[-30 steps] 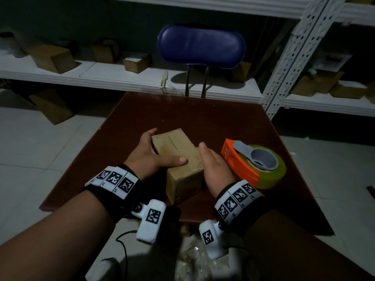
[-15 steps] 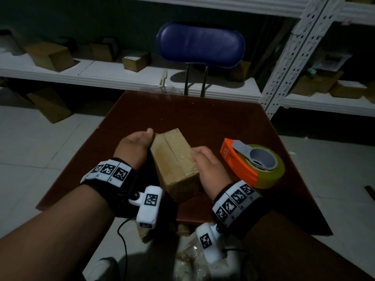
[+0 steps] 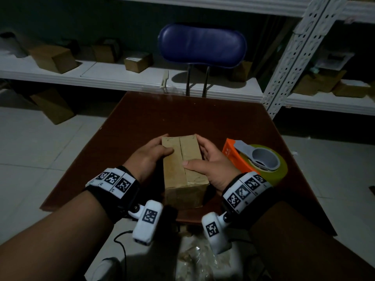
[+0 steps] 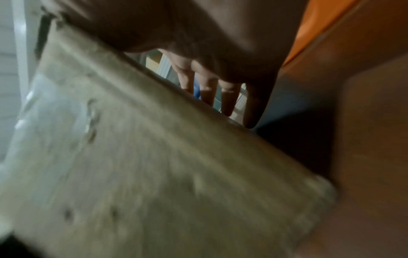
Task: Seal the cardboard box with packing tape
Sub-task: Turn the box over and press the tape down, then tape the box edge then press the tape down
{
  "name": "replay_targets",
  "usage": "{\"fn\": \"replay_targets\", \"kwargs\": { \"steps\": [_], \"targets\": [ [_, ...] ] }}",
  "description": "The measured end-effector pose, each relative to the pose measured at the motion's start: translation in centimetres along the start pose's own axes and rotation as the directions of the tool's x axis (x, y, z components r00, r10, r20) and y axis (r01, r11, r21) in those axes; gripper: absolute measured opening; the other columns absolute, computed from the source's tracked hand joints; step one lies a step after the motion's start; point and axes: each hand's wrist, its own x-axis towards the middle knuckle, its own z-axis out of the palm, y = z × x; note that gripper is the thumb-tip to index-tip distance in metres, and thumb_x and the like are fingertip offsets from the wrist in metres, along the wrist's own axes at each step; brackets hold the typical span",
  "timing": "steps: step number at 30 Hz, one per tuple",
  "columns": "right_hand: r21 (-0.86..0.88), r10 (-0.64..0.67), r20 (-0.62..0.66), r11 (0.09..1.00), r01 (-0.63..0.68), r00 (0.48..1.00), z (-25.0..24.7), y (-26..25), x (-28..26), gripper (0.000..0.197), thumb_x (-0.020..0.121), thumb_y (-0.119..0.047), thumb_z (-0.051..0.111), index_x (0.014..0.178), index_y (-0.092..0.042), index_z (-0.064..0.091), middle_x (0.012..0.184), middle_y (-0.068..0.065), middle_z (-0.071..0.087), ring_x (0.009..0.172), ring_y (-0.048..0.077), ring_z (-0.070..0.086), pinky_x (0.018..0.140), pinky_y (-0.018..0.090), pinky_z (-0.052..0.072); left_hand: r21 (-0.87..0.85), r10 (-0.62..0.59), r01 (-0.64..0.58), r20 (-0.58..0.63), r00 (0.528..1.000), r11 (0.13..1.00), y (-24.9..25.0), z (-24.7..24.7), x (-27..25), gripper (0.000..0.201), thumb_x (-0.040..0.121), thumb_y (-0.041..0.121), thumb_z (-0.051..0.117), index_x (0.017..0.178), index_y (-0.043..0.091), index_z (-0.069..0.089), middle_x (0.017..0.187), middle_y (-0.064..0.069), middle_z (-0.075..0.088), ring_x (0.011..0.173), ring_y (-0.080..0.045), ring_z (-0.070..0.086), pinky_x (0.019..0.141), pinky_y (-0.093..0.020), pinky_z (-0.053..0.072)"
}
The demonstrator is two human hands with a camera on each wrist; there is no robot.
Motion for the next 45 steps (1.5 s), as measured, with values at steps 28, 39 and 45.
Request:
{"fn": "replay_targets", "kwargs": {
  "steps": [28, 39, 45],
  "targets": [
    [0.043, -0.028, -0.363, 0.998, 0.046, 0.931, -0.2, -1.8, 1.3, 0.038, 0.097, -0.060, 0.049, 0.117, -0.031, 0.065, 0.112, -0.009, 0.068, 0.111, 0.019, 0.064, 0.097, 0.045, 0.054, 0.063, 0.179, -0.195, 0.199, 0.963, 0.979, -2.1, -2.6, -0.6, 0.119, 0.051, 0.036, 0.091, 0.152, 0.046, 0.027, 0.153, 0.008, 0.038, 0.139, -0.015, 0.038, 0.098, -0.036, 0.051],
    [-0.380, -0.262, -0.596, 0.925, 0.021, 0.759, -6.8, -2.4, -1.7, 0.037, 0.091, -0.053, 0.061, 0.081, -0.020, 0.073, 0.078, -0.003, 0.071, 0.079, 0.014, 0.066, 0.072, 0.029, 0.045, 0.040, 0.216, -0.222, 0.129, 0.968, 0.974, -2.1, -1.4, 0.1, 0.110, 0.064, 0.022, 0.082, 0.155, 0.040, 0.022, 0.145, 0.010, 0.039, 0.128, -0.006, 0.043, 0.083, -0.019, 0.051],
    [-0.721, -0.183, -0.561, 0.587, -0.369, 0.807, -8.6, -1.3, -2.8, 0.060, 0.070, -0.071, 0.066, 0.120, -0.039, 0.063, 0.119, -0.003, 0.069, 0.110, 0.023, 0.065, 0.095, 0.042, 0.054, 0.039, 0.173, -0.177, 0.079, 0.982, 0.984, -1.5, -1.1, -0.1, 0.131, 0.048, 0.040, 0.091, 0.155, 0.043, 0.016, 0.156, 0.009, 0.024, 0.128, -0.014, 0.038, 0.063, -0.010, 0.053]
  ]
}}
